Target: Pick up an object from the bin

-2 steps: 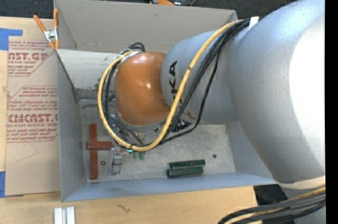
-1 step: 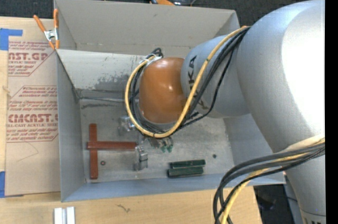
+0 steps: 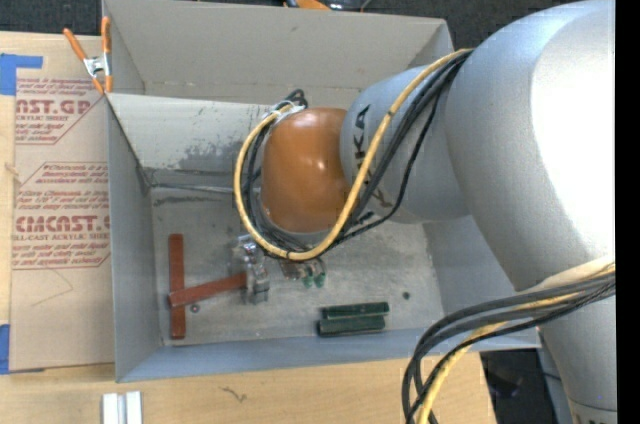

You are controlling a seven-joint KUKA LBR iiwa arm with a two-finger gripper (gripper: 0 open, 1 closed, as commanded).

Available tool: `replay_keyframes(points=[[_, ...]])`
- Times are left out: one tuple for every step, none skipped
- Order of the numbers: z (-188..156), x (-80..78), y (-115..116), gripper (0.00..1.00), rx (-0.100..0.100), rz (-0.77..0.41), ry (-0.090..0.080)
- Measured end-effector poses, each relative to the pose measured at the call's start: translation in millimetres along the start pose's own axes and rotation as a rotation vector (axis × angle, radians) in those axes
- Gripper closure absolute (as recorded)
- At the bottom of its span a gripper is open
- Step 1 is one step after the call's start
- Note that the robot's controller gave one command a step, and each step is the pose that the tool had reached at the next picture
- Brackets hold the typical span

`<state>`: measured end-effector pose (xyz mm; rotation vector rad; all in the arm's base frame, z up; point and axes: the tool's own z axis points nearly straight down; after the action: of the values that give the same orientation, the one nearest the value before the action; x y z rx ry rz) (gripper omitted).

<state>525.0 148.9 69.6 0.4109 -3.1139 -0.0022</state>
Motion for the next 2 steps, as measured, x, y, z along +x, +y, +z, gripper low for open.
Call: replay_keyframes(points=[[0.1, 0.0, 0.0, 1.00, 0.000, 0.000, 0.000], [-132.5, -8.0, -43.4, 1.00, 0.003, 0.029, -0.012]])
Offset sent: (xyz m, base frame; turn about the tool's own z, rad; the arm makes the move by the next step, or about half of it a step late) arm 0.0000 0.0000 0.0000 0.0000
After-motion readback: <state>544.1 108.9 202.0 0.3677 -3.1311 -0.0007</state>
